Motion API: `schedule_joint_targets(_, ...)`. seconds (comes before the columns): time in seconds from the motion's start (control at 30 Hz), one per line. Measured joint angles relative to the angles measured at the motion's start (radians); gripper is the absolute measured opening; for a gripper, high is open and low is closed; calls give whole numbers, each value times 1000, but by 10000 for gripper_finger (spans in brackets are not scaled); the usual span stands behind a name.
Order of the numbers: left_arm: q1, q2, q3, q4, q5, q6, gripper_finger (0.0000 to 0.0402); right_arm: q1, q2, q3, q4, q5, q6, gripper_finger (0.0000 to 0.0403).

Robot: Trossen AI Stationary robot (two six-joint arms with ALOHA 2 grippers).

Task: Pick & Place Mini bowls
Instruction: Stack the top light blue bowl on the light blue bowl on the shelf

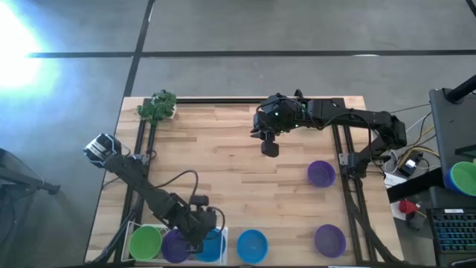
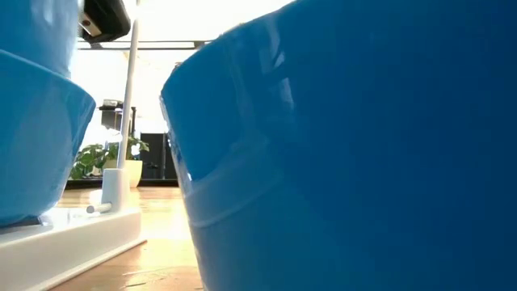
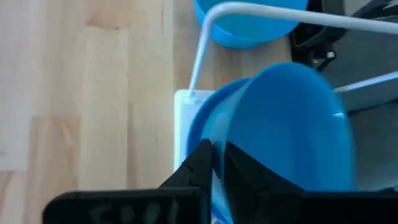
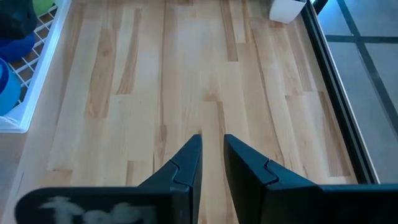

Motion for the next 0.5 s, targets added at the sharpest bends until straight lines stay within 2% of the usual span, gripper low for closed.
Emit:
schedule_joint_targets(0.3,6,0,0,0,-13,4,76,0,0,0,0,0,1,61)
schedule_joint_targets(0.5,6,-19,0,-8,38,30,82,0,0,0,0,0,-1,61)
